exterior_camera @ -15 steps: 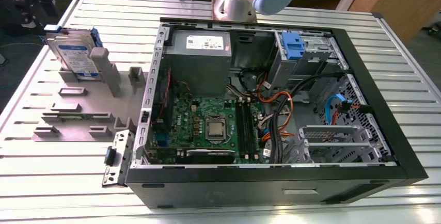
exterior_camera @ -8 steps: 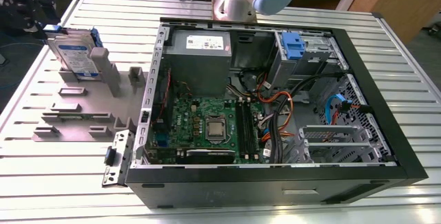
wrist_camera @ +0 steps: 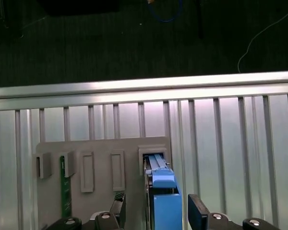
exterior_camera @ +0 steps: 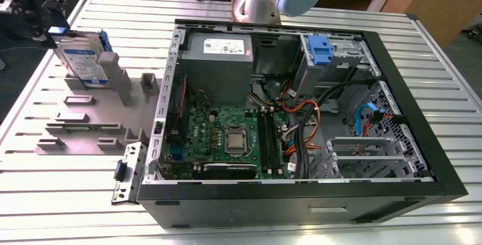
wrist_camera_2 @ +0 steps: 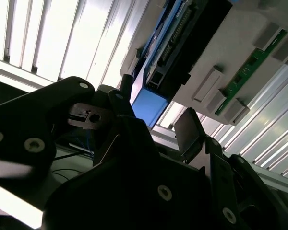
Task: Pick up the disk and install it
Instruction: 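Pick up the disk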
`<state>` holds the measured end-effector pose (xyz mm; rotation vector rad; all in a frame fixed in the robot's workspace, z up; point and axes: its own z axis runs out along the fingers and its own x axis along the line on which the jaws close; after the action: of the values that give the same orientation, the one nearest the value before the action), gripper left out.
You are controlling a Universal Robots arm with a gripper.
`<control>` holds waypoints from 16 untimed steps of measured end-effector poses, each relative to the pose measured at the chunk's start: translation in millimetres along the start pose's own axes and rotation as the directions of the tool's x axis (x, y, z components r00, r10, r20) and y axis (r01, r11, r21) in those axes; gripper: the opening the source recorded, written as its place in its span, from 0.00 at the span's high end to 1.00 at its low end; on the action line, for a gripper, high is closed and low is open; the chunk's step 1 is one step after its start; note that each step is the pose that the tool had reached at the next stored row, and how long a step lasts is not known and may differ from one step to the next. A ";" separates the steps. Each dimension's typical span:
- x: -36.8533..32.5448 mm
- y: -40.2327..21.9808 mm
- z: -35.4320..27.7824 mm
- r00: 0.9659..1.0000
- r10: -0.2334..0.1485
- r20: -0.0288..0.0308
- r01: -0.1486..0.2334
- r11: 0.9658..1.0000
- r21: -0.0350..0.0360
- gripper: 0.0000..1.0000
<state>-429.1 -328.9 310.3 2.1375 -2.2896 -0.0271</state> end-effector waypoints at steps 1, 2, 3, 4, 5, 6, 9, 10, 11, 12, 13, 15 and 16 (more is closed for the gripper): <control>-0.1 -0.1 1.7 1.000 -0.003 0.000 0.003 1.000 0.000 0.38; -0.1 -0.1 3.7 1.000 -0.006 0.000 0.006 1.000 0.001 0.38; -0.2 -0.1 5.6 1.000 -0.008 0.000 0.008 1.000 0.002 0.38; -0.3 -0.1 7.2 1.000 -0.011 0.000 0.011 1.000 0.002 0.38; -0.3 -0.1 8.9 1.000 -0.013 0.000 0.013 1.000 0.004 0.38; -0.3 -0.1 10.5 1.000 -0.015 0.000 0.015 1.000 0.005 0.38; -0.4 1.5 14.3 1.000 -0.018 0.000 0.018 1.000 0.011 0.46; -0.4 2.1 15.2 1.000 -0.019 0.000 0.019 1.000 0.013 0.46; -0.6 2.7 15.8 1.000 -0.020 0.000 0.020 1.000 0.014 0.46; -1.3 2.9 16.2 1.000 -0.020 0.001 0.020 1.000 0.014 0.46; -2.1 3.0 16.4 1.000 -0.021 0.000 0.021 1.000 0.014 0.46; -3.4 3.3 17.3 1.000 -0.021 0.000 0.021 1.000 0.015 0.46; -3.4 3.5 17.8 1.000 -0.021 0.000 0.021 1.000 0.015 0.46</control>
<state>-432.7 -325.2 292.6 2.1685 -2.2750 -0.0113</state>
